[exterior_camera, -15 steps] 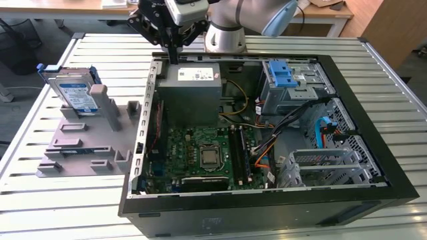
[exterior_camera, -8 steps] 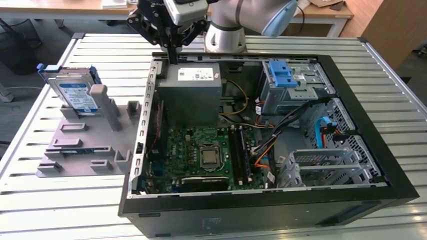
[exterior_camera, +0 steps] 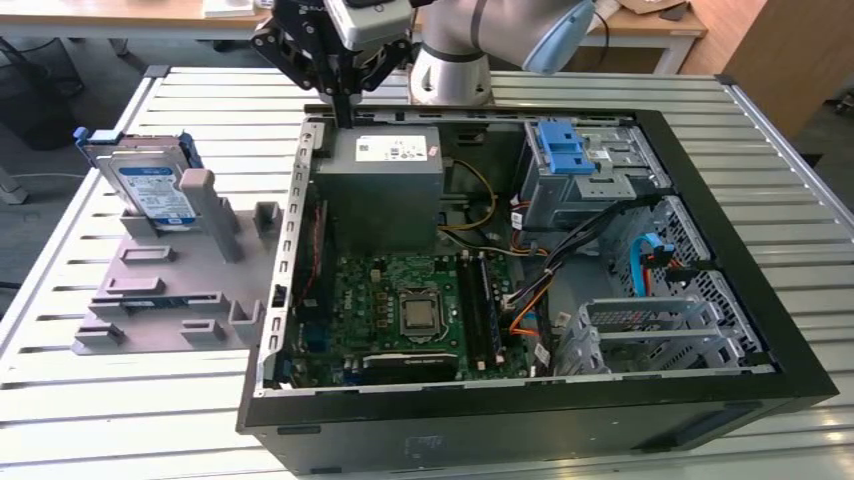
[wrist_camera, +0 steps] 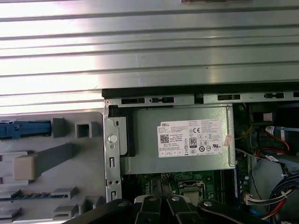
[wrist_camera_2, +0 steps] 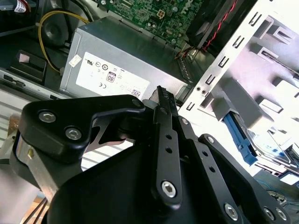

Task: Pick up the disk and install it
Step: 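Reach for the disk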

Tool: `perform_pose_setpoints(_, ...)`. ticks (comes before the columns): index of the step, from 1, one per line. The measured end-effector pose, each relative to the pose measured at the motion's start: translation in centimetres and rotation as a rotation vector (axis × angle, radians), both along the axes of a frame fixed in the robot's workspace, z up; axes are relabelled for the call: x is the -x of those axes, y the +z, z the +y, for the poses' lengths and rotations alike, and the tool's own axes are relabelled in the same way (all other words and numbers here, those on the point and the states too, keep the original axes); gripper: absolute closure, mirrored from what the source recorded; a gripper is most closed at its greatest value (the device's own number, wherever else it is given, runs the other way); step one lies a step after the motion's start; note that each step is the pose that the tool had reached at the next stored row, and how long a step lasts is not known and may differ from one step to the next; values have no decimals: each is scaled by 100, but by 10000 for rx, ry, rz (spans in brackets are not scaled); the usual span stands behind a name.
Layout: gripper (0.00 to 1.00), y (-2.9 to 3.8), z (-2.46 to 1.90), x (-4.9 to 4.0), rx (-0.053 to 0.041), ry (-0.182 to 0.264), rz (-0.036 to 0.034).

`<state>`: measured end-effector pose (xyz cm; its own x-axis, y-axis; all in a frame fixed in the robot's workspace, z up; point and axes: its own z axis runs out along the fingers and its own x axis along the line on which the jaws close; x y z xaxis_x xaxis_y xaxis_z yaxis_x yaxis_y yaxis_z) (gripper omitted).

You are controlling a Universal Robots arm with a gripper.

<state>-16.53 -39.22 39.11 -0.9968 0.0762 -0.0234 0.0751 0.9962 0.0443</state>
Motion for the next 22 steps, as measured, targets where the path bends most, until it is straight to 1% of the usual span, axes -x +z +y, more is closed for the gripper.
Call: perform_pose_setpoints(22,89,-9,16,55,1,0,1)
